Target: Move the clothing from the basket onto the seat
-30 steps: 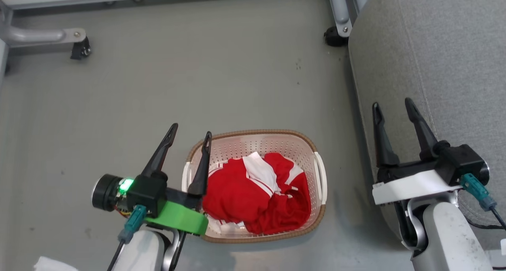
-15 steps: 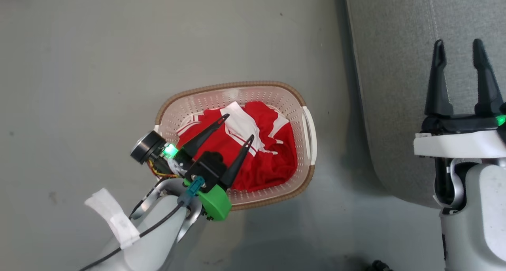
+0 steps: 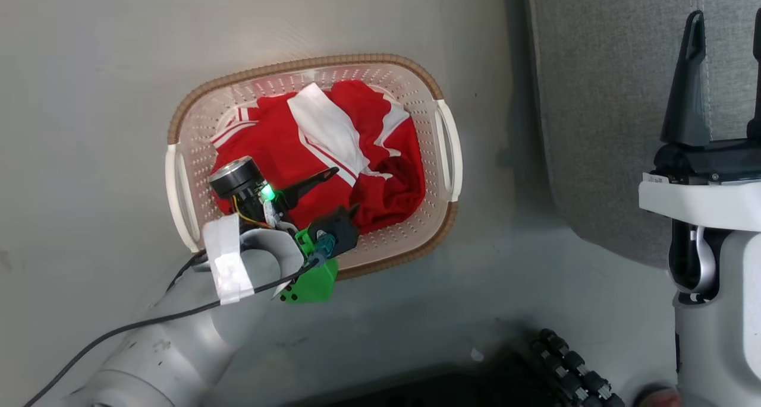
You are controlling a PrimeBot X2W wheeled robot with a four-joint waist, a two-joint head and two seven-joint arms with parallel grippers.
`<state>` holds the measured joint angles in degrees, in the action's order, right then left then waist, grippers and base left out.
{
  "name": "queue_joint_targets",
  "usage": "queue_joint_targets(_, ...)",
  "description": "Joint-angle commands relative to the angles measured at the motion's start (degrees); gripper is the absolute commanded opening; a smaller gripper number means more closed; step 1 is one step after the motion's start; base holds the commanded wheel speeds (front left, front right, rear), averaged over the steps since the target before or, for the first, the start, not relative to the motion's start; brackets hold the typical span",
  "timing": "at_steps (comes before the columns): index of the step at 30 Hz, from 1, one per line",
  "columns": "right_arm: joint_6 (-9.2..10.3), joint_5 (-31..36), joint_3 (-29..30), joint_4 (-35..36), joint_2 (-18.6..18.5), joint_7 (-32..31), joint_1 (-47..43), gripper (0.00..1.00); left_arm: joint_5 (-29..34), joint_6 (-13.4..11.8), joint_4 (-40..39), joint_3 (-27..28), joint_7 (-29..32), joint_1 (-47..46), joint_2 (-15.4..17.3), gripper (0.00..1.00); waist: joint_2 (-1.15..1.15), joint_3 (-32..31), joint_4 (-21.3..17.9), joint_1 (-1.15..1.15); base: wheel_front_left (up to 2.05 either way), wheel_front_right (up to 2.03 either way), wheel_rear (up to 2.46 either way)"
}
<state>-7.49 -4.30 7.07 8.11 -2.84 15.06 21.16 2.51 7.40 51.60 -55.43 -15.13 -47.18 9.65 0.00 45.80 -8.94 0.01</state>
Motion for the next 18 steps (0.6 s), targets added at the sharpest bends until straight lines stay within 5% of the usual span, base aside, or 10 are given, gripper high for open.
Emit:
queue_joint_targets(1, 0.0, 0.5, -0.1, 0.6, -0.1, 0.2, 0.7, 1.0, -0.8, 0.1, 1.8, -1.4, 0.0, -1.6, -0.2, 1.0, 0.0, 3.3, -1.6, -0.01, 0.0, 0.0, 0.0)
queue_joint_targets(7, 0.0, 0.8, -0.3, 1.9, -0.1, 0.2, 1.4, 1.0, -0.7, 0.1, 10.3, -5.6, 0.2, -6.3, -2.2, 1.0, 0.0, 5.4, -1.8, -0.01, 0.0, 0.0, 0.0)
queue_joint_targets(18, 0.0, -0.5, -2.5, 5.1, -0.1, 0.2, 2.7, 1.0, 0.6, -4.3, 18.8, -7.3, 1.1, -10.3, -4.1, 1.0, 0.0, 9.1, -2.3, -0.01, 0.0, 0.0, 0.0)
